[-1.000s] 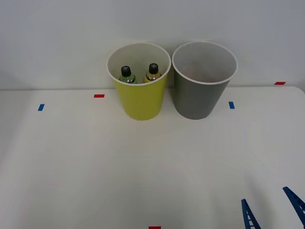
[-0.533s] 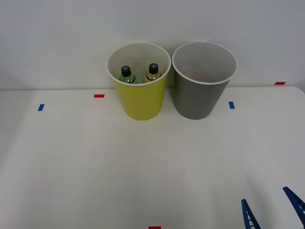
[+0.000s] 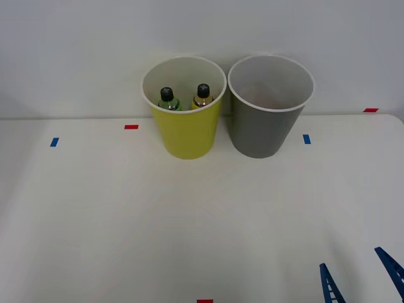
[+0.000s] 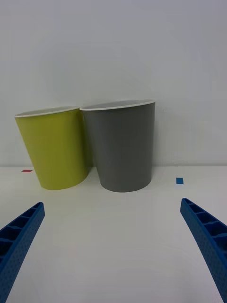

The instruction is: Put cans in the gray bin, plastic bottles in the light green bin

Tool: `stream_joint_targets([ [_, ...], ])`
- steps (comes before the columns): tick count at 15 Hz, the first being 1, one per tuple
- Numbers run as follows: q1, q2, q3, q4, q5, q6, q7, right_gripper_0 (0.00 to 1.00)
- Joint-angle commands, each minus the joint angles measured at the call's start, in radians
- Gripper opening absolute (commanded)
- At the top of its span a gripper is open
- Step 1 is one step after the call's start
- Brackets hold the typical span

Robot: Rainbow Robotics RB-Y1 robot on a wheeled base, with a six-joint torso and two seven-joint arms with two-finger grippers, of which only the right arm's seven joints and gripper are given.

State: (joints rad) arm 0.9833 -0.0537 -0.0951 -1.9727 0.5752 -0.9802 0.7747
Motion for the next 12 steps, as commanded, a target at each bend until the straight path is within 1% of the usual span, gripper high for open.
stream_joint_targets([
  [1,0.000,0.000,0.000,0.000,0.000,0.000,0.000,1.00],
  [12,0.000,0.000,0.000,0.000,0.000,0.000,0.000,1.00],
])
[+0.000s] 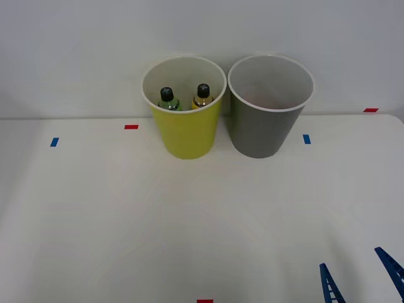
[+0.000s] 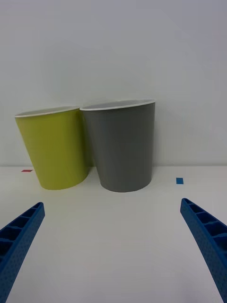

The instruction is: Put cans in the gray bin, plastic bottles in the light green bin

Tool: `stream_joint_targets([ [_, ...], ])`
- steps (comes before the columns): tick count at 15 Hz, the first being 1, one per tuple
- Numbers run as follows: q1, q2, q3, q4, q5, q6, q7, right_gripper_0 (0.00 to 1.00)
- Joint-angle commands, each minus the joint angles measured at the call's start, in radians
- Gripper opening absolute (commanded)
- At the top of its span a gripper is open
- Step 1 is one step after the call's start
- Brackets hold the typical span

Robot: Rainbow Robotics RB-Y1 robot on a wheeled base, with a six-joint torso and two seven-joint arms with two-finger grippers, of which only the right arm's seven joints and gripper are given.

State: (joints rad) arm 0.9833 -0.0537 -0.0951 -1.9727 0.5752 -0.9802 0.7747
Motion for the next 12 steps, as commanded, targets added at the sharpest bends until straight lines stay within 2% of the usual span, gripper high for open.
stream_joint_targets([
  [1,0.000,0.000,0.000,0.000,0.000,0.000,0.000,1.00],
  [12,0.000,0.000,0.000,0.000,0.000,0.000,0.000,1.00],
])
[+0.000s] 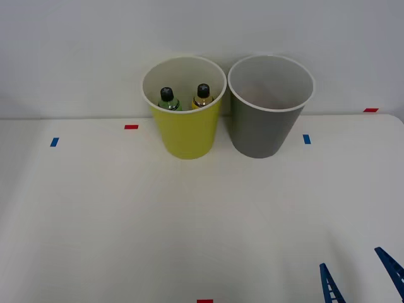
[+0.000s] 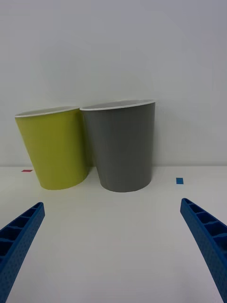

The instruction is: Put cans in the gray bin, plastic bottles in the light green bin

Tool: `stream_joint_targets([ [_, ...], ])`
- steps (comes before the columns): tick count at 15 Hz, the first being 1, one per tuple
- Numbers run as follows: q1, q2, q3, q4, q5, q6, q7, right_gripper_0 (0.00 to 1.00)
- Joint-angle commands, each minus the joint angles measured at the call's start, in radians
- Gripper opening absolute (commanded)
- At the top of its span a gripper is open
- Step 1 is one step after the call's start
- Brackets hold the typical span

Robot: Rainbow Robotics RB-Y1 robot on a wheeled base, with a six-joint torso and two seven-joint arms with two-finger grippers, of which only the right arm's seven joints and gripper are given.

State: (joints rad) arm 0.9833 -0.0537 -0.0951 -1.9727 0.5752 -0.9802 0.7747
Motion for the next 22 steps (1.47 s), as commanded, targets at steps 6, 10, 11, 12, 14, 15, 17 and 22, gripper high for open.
stream_joint_targets([
  [6,0.000,0.000,0.000,0.000,0.000,0.000,0.000,1.00],
  [10,0.000,0.000,0.000,0.000,0.000,0.000,0.000,1.00],
  [11,0.000,0.000,0.000,0.000,0.000,0.000,0.000,1.00],
  [12,0.000,0.000,0.000,0.000,0.000,0.000,0.000,1.00],
  [14,0.000,0.000,0.000,0.000,0.000,0.000,0.000,1.00],
  [15,0.000,0.000,0.000,0.000,0.000,0.000,0.000,1.00],
  [17,0.000,0.000,0.000,0.000,0.000,0.000,0.000,1.00],
  [22,0.000,0.000,0.000,0.000,0.000,0.000,0.000,1.00],
])
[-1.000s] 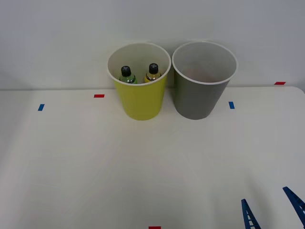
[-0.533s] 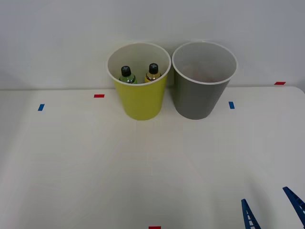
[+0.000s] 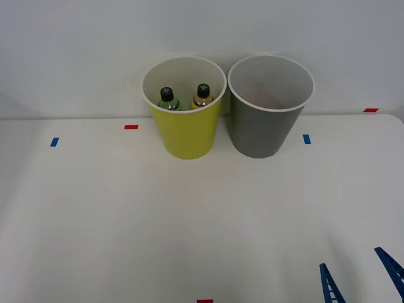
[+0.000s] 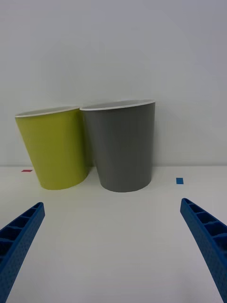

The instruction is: Put cans in the gray bin, plastic bottles in the light green bin

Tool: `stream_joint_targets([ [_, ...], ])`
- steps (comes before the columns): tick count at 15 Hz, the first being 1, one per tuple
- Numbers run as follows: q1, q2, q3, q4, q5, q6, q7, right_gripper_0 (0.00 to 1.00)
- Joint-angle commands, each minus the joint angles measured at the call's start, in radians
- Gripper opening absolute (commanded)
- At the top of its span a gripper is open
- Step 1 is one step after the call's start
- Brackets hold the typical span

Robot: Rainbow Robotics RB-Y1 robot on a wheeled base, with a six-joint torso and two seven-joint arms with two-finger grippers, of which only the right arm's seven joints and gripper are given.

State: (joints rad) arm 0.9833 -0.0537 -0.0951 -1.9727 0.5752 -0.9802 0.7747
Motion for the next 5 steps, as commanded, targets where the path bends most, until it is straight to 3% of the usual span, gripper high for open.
stream_joint_targets([
  [1,0.000,0.000,0.000,0.000,0.000,0.000,0.000,1.00],
  [5,0.000,0.000,0.000,0.000,0.000,0.000,0.000,1.00],
])
